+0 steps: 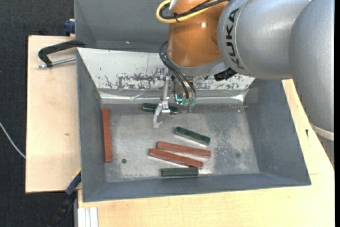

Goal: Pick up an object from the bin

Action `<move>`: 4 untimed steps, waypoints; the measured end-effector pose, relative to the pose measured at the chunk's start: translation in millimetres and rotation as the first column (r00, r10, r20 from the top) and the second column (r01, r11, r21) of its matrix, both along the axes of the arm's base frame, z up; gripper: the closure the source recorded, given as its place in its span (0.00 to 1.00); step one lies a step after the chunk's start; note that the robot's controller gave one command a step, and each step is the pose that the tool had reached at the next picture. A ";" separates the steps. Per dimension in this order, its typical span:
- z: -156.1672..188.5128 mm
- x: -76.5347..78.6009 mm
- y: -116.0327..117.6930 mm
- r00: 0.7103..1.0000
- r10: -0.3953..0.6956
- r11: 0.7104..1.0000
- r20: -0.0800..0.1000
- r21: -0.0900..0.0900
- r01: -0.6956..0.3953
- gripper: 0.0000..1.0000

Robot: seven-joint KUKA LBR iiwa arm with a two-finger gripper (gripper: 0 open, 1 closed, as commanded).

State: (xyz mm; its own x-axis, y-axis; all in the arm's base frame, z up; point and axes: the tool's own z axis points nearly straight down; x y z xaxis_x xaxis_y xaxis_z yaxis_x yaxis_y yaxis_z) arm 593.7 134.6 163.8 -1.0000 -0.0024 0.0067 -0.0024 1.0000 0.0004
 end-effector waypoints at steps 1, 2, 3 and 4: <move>5.1 1.9 -0.5 1.000 -0.002 1.000 0.009 0.001 0.002 0.00; -78.4 7.1 -58.4 1.000 -0.013 1.000 0.027 0.007 0.013 1.00; -78.4 7.1 -58.4 1.000 -0.014 1.000 0.027 0.007 0.014 1.00; -78.1 6.3 -55.8 0.999 -0.030 1.000 0.026 0.004 0.030 1.00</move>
Offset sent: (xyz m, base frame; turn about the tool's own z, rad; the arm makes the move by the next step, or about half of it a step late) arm 0.0003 -0.0620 -0.0885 0.0139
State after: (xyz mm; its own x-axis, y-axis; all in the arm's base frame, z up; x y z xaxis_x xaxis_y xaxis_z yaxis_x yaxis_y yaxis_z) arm 600.0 78.8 85.7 -0.9994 0.0273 -0.0189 0.0272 0.9996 0.0040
